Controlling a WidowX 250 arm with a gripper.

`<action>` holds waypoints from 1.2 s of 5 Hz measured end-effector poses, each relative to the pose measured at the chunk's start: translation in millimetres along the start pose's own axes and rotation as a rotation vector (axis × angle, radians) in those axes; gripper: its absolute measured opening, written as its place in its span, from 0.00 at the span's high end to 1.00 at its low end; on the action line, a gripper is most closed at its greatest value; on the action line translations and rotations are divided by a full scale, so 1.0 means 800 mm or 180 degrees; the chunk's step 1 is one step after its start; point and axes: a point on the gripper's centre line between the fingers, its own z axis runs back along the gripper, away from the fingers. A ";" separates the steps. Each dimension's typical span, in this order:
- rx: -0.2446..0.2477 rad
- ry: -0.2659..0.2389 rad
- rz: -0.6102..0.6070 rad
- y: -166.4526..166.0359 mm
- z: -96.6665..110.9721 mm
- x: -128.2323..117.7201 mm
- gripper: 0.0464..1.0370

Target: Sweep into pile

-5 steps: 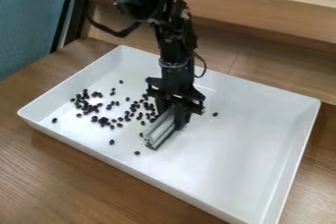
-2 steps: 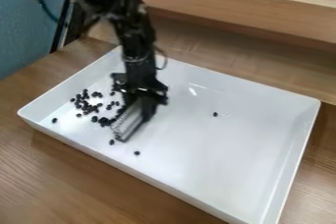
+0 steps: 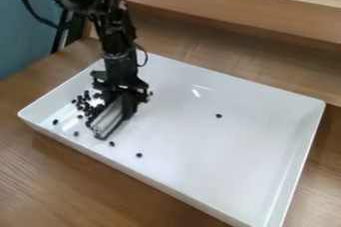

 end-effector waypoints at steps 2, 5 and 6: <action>0.0065 -0.0018 -0.0013 0.021 -0.002 0.014 0.64; 0.0008 -0.0013 0.0092 0.031 0.000 0.016 0.57; -0.0139 0.0073 0.0231 0.032 0.000 0.012 0.28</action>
